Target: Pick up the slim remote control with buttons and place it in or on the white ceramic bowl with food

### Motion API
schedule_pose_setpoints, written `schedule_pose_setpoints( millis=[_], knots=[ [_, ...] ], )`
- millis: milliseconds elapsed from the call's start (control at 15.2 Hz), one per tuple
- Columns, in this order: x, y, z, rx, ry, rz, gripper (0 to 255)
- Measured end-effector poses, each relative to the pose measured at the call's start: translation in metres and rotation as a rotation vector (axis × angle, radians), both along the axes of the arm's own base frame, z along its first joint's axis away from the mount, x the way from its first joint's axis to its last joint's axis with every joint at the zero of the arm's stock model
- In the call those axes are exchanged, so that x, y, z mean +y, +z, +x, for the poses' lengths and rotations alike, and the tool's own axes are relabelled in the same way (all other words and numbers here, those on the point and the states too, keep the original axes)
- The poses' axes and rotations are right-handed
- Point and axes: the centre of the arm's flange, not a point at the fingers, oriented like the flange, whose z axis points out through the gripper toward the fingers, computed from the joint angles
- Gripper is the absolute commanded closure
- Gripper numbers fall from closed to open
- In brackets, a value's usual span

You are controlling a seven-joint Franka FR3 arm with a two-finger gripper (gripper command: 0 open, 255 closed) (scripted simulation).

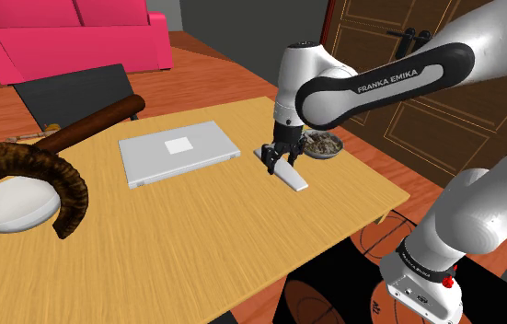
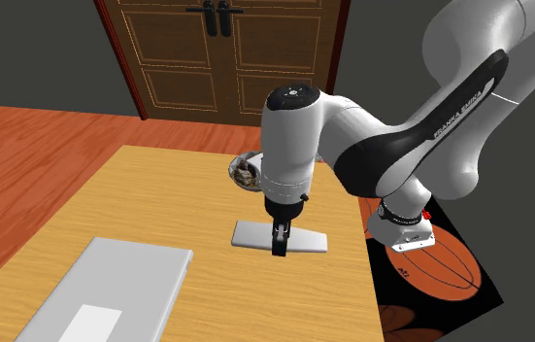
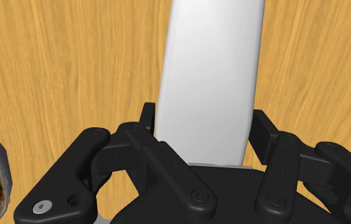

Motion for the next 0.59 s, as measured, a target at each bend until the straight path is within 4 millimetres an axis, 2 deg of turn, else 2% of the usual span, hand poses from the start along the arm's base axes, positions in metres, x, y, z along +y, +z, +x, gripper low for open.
schedule_pose_setpoints(
  millis=[594],
  knots=[
    [0.001, 0.048, -0.001, 0.0, 0.0, 0.0, 255]
  ],
)
